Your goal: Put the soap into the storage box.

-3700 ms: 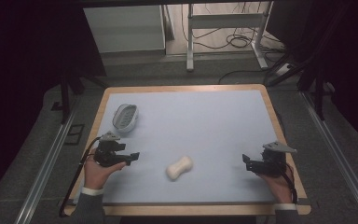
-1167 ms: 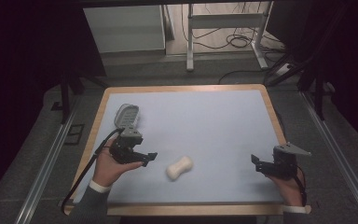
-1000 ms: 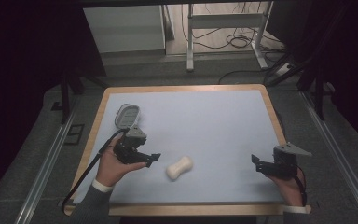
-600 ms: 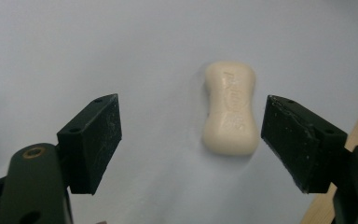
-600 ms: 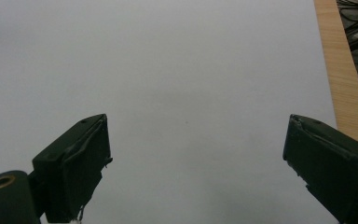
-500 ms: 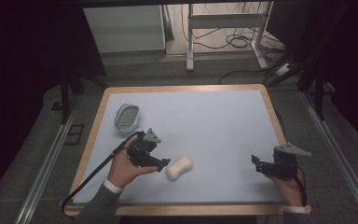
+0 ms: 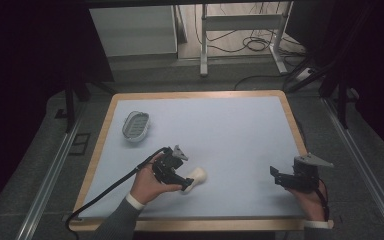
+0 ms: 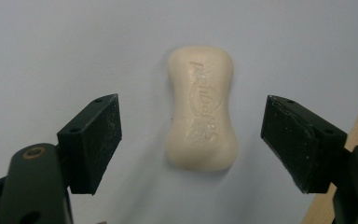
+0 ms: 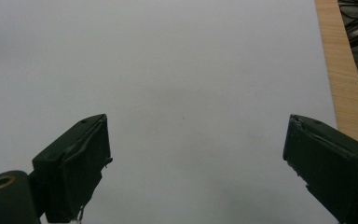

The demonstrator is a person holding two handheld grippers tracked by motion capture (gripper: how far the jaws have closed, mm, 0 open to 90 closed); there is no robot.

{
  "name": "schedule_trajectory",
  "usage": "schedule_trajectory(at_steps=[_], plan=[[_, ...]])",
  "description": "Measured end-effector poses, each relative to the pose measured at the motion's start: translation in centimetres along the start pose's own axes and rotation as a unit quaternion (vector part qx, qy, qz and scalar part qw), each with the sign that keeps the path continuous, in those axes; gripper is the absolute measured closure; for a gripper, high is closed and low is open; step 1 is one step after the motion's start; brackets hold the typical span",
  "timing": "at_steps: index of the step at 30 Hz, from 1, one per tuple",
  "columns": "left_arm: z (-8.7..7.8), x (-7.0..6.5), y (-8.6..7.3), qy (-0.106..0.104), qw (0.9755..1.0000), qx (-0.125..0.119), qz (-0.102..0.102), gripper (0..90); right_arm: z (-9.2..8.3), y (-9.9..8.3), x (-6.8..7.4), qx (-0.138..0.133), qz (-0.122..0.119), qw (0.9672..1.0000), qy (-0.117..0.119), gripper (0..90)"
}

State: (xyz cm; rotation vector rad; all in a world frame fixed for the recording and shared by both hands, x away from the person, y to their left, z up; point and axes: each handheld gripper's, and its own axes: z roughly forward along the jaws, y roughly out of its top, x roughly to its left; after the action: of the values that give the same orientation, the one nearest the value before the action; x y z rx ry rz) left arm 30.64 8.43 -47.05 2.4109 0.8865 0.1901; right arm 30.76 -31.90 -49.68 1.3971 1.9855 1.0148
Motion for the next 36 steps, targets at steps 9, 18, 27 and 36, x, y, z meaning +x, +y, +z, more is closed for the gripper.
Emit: schedule_trajectory(at_steps=[9,18,27,36], plan=[[2.4,-0.1,0.5,-0.001,0.9992,0.038,0.008,20.8,0.1,-0.1,0.0,0.002,-0.001,1.0000,-0.002,7.3],[4.7,-0.3,0.9,-0.001,0.9984,0.056,0.009,23.8,0.0,-0.1,-0.3,0.003,0.003,1.0000,-0.004,7.3],[5.1,-0.6,0.7,0.003,0.9980,0.061,0.014,35.6,-0.1,-0.1,-0.3,0.002,0.001,1.0000,-0.006,7.3],[5.2,-0.7,0.6,0.002,0.9978,0.064,0.020,48.6,-0.1,-0.2,-0.4,0.003,0.005,0.9999,-0.009,7.3]])
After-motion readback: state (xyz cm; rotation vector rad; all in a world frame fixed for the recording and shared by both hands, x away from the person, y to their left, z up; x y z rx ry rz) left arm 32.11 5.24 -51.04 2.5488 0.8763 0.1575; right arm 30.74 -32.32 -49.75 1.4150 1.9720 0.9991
